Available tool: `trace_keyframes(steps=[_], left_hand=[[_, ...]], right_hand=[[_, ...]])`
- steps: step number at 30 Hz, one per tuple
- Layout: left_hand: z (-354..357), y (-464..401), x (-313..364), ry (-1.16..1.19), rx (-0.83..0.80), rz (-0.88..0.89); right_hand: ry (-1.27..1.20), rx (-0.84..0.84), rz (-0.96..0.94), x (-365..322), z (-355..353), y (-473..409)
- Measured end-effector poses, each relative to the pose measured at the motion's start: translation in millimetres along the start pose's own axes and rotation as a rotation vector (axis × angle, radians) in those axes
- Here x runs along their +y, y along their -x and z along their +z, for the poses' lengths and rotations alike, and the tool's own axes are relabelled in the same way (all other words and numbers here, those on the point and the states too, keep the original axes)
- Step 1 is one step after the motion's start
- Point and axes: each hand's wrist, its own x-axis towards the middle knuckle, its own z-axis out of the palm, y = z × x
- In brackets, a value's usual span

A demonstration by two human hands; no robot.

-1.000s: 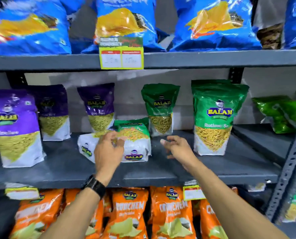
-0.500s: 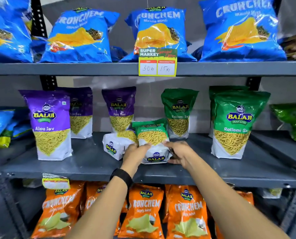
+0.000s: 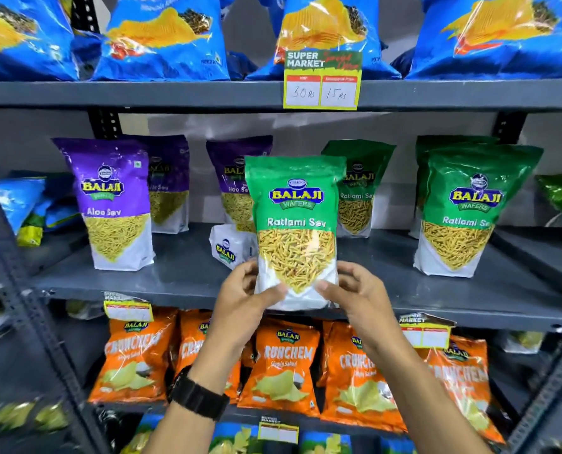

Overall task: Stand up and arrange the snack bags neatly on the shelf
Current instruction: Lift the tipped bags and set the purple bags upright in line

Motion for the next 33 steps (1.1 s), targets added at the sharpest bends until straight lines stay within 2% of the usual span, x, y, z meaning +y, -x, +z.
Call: trace_keyframes(steps=[9, 19, 27, 33], left_hand=[[-24.1, 38.5, 5.1, -0.078, -0.054, 0.043], [-17.4, 37.4, 5.1, -0.07, -0.046, 0.029], [43.7, -49.8, -9.7, -0.123, -0.073, 0.064], [104.0, -119.9, -29.4, -0.231, -0.096, 0.082]], right_hand=[[0.096, 0.052, -0.117, 17.2, -5.3, 40.1], [0.098, 0.044, -0.141, 18.4, -11.2, 38.5], [0.124, 0.133, -0.068, 18.4, -49.9, -49.1], [0.297, 0.253, -0.056, 25.5, -83.8, -121.2]])
